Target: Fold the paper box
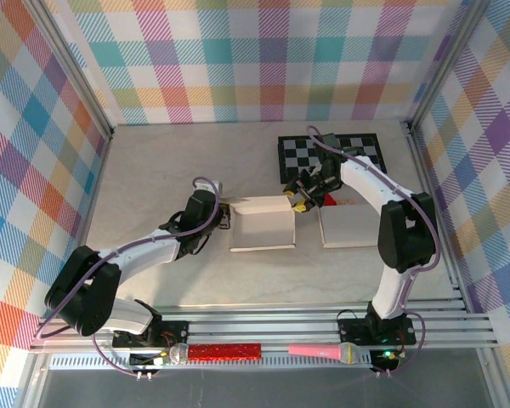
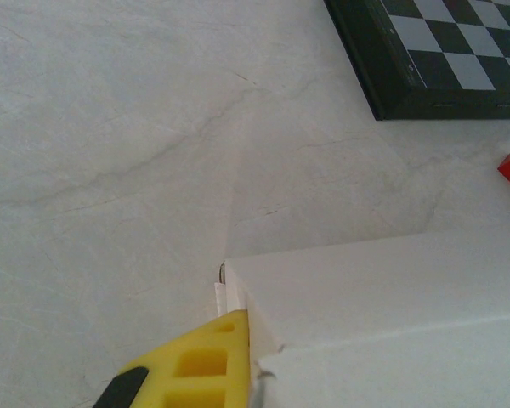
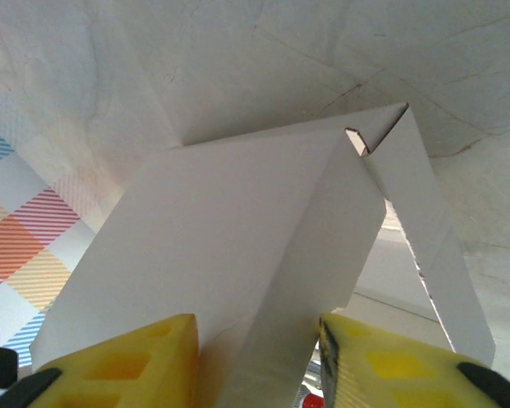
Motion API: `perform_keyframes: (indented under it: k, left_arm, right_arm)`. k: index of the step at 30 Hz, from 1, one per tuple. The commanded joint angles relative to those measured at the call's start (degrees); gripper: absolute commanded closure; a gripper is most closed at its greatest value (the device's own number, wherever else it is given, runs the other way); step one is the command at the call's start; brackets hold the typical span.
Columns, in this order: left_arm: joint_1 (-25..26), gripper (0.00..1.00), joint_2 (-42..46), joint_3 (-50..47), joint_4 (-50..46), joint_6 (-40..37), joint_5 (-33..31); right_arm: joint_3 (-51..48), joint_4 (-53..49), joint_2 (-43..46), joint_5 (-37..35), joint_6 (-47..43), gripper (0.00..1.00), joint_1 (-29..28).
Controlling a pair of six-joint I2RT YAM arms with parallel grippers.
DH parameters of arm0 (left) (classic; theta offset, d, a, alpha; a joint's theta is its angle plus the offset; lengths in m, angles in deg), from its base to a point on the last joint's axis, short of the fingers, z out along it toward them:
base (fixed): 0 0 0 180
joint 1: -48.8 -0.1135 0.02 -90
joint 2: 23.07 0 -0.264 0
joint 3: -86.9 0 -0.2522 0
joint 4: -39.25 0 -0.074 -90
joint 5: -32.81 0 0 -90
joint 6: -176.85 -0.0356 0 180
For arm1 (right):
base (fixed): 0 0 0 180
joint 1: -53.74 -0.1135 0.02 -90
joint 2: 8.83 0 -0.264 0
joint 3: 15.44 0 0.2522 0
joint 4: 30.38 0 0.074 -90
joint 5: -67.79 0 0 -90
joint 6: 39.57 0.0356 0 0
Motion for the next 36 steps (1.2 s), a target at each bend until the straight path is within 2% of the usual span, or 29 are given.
perform_keyframes:
  k: [1, 12, 21, 27, 36]
  left_arm:
    - [0.7, 1.00, -1.0, 1.6, 0.1, -1.0, -0.1]
    - [0.7, 1.00, -2.0, 3.0, 1.8, -0.1, 1.1]
    - [1.9, 1.00, -2.3, 1.5, 3.9, -0.1, 2.9]
    - [2.6, 0.99, -2.2, -1.0, 5.6, 2.4, 3.3]
    - [3.2, 0.96, -0.1, -4.6, 5.6, 6.2, 3.3]
  right_arm:
    - [-0.8, 1.1, -0.2, 3.9, -0.2, 0.62, 0.1]
    - [-1.6, 3.5, -1.4, 5.5, 0.7, 0.65, 0.1]
    - [-4.5, 2.3, -2.5, 3.0, -4.5, 0.70, 0.0]
    - [-7.5, 6.6, -1.4, 3.0, -5.4, 0.74, -0.1]
    - [-8.8, 6.0, -0.6, 0.3, -7.3, 0.76, -2.4]
